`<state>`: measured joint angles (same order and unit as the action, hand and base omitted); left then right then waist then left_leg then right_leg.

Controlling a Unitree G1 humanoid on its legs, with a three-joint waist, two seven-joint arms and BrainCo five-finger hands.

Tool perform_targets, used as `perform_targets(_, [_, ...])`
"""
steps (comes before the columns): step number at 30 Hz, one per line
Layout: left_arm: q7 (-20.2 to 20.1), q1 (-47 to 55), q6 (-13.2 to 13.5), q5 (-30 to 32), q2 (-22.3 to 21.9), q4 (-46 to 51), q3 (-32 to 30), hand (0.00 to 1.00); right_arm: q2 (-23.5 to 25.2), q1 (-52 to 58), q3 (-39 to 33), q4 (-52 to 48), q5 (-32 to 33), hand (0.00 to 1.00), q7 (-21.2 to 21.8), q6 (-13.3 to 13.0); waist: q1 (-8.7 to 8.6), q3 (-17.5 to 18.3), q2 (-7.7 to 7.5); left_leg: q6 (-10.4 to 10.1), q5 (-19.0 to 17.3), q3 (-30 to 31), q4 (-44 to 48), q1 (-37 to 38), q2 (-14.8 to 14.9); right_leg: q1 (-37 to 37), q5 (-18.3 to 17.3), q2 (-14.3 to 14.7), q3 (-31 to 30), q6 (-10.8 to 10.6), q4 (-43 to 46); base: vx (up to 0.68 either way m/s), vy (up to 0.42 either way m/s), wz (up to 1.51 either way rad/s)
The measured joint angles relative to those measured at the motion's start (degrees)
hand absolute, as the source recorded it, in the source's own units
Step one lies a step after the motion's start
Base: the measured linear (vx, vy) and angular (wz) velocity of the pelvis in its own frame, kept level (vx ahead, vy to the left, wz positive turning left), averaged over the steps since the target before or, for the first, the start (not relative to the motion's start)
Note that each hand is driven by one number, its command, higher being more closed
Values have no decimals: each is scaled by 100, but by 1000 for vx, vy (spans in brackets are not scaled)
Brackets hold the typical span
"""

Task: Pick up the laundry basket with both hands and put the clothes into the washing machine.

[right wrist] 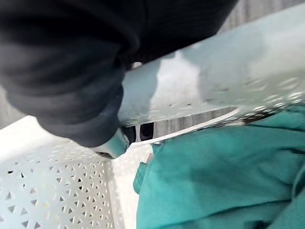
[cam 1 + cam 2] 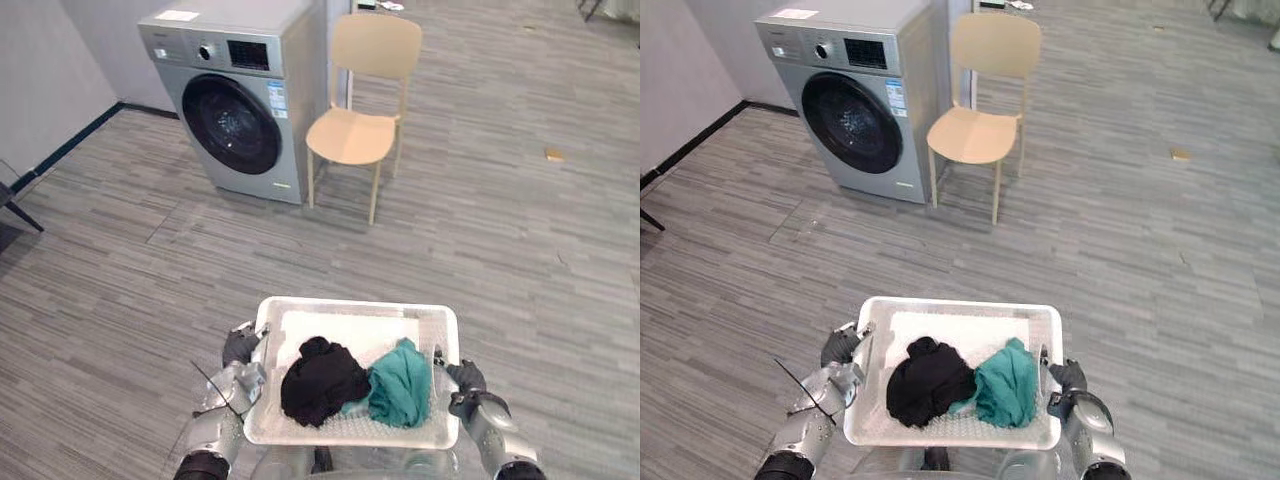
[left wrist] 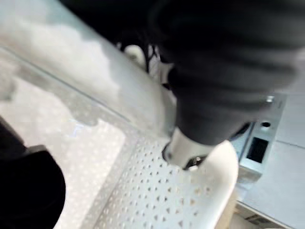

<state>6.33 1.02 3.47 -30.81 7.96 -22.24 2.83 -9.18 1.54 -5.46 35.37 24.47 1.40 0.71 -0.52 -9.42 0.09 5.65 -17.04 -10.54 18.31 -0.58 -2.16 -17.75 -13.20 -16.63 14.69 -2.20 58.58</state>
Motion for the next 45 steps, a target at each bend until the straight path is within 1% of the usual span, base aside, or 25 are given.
perform_targets(2, [-51, -131, 87, -1, 49, 64, 30, 100, 29, 0, -105, -179, 63, 100, 19, -78, -114, -29, 63, -12, 4, 224, -506, 462, -17, -290, -19, 330, 627, 34, -1201, 546, 50, 68])
perform_targets(4, [-116, -394, 80, 1, 93, 13, 108, 100, 57, -1, -212, -241, 178, 100, 13, -92, -188, -43, -11, -150, 32, 458, -1241, 1155, -93, -519, 828, 610, 1631, -101, -3983, 709, 36, 62])
perform_targets(6, [-143, -561, 64, 1, 144, -101, 170, 100, 86, 1, -317, -281, 183, 100, 3, -105, -264, 13, -140, -437, -121, 619, -1414, 1548, -119, -767, 1391, 712, 1684, -11, -4650, 823, -46, 60])
perform_targets(7, [-143, -576, 58, 2, 144, -107, 172, 100, 82, 8, -327, -283, 183, 100, 2, -105, -286, 22, -162, -573, -200, 654, -1282, 1629, -104, -771, 1589, 787, 1543, 281, -4714, 768, -75, 68])
perform_targets(8, [-142, -554, 61, 4, 23, -110, 180, 100, 58, 47, -390, -282, 182, 100, 0, -101, -328, 78, 100, -868, -372, 719, -439, 1521, 222, -714, 2090, 1104, 994, 999, -4474, 791, -90, 41])
perform_targets(9, [-141, -580, 65, 7, -30, -112, 179, 100, 21, 27, -419, -291, 182, 100, 0, -101, -320, 74, 274, -934, -343, 699, 178, 1293, 402, -662, 1881, 1213, 990, 1055, -4345, 975, -120, 33])
perform_targets(10, [-143, -647, 47, 14, -64, -133, 168, 100, -48, 9, -462, -292, 183, 100, 3, -67, -315, -7, 502, -1700, 226, 533, 1816, 688, 755, -312, 1475, 1401, 1083, 1156, -4198, 974, -122, 16])
perform_targets(12, [-197, -591, -28, 18, -98, -198, 164, 100, -52, 63, -431, -269, 210, 100, -11, -16, -186, -118, 761, -2103, 1553, 563, 4419, -169, 1465, 594, 1064, 1793, 1098, 1034, -4306, 822, -104, -3])
perform_targets(14, [-275, -389, -40, 8, -97, -162, 138, 100, -60, 194, -321, -257, 251, 100, -16, -15, -57, -257, 732, -1743, 1366, 510, 6251, -873, 1841, 1882, 813, 2066, 792, 945, -4831, 812, -89, -43])
perform_targets(15, [-295, -248, -40, 5, -104, -68, 122, 100, -93, 214, -258, -257, 252, 100, -15, -16, 44, -321, 626, -1218, 1046, 360, 6416, -1289, 1877, 2422, 770, 2019, 529, 908, -5118, 831, -19, -58])
perform_targets(17, [-315, -185, -37, 5, -104, 56, 117, 100, -122, 179, -247, -263, 274, 100, -12, -21, 231, -370, 480, -889, 813, 157, 5668, -2034, 1926, 2846, 714, 1826, 190, 826, -5365, 823, 87, -82])
perform_targets(20, [-333, -244, -36, 10, -116, 70, 106, 100, -170, 88, -245, -262, 321, 100, -21, -13, 276, -455, 377, -935, 864, -43, 2506, -2507, 1654, 3317, 361, 1352, -129, 372, -5440, 620, 242, -67])
perform_targets(21, [-344, -174, -31, 18, -170, 133, 117, 100, -296, 102, -240, -266, 321, 100, -5, -11, 298, -406, 476, -1312, 1289, 30, 419, -2212, 1528, 3539, 161, 1331, -297, 91, -5487, 693, 381, -81])
perform_targets(22, [-340, -83, -26, 26, -231, 198, 150, 100, -356, 91, -221, -258, 322, 100, -13, -2, 310, -263, 691, -1055, 2164, 276, -110, -2155, 1544, 3762, -186, 1337, -572, -123, -5442, 833, 504, -90])
perform_targets(23, [-335, -114, -32, 26, -216, 193, 134, 100, -262, 15, -224, -246, 322, 100, -37, 14, 325, -296, 522, -863, 2271, 324, 225, -2205, 1478, 3818, -348, 1167, -665, -208, -5359, 770, 491, -64])
perform_targets(24, [-301, -270, -41, 25, -113, 198, 74, 100, -161, -37, -226, -320, 323, 100, -56, 21, 292, -269, 169, -774, 1847, 238, 650, -2364, 1274, 3678, -405, 864, -806, -231, -5105, 484, 317, -26])
perform_targets(27, [-245, -476, -47, 27, -31, 253, 192, 100, -205, -197, -294, -329, 377, 100, -132, 18, 293, -255, -128, -580, 1177, -109, 1298, -2276, 1194, 3107, -174, 481, -1190, -552, -3590, 550, 313, -30])
perform_targets(28, [-239, -496, -22, 27, 3, 258, 204, 100, -200, -240, -293, -324, 391, 100, -149, 18, 292, -259, -210, -499, 983, -302, 1281, -1982, 1179, 2627, 220, 253, -1160, -1112, -2501, 547, 260, -52])
perform_targets(29, [-234, -552, -24, 27, 69, 266, 302, 100, -193, -240, -294, -321, 395, 100, -146, 18, 267, -263, -230, -484, 919, -417, 1109, -1637, 1181, 2170, 319, 48, -1039, -1279, -1497, 506, 211, -49])
perform_targets(33, [-117, -679, 44, 26, 179, 448, 568, 100, -206, -218, -339, -316, 555, 100, -146, 0, 217, -262, -229, -532, 949, -793, 231, -563, 1275, 1233, -233, -622, 424, -348, -905, 308, 1, -52])
perform_targets(35, [-115, -956, 69, 24, 177, 446, 762, 100, -221, -131, -601, -563, 607, 100, -146, -13, 38, -255, -242, -602, 949, -804, 177, -565, 1408, 705, -225, -745, 621, -326, -1677, 172, -170, -4])
perform_targets(36, [-115, -1072, 71, 24, 170, 446, 874, 100, -258, -73, -752, -701, 637, 100, -140, -12, -40, -258, -246, -857, 908, -787, 231, -612, 1542, 515, -58, -780, 640, -275, -2401, 200, -315, 3])
perform_targets(38, [-115, -1155, 71, 24, 156, 455, 988, 100, -266, 64, -891, -885, 637, 100, -129, -13, -61, -216, -338, -1143, 785, -710, 509, -776, 1726, 437, 621, -756, 695, -108, -3521, 152, -378, 5])
perform_targets(39, [-115, -1199, 64, 24, 50, 342, 1051, 100, -341, 178, -1054, -989, 639, 100, -115, -6, -145, -200, -300, -1469, 634, -459, 797, -969, 1951, 456, 1370, -562, 742, -595, -3738, 120, -365, 5])
perform_targets(45, [-137, -1498, -47, 68, -530, 137, 1403, 100, -767, 600, -1718, -1455, 617, 100, -61, 79, -226, -179, -155, -1870, 978, -373, 63, -744, 2382, 328, 1013, -19, 934, -375, -3485, 115, -235, -10])
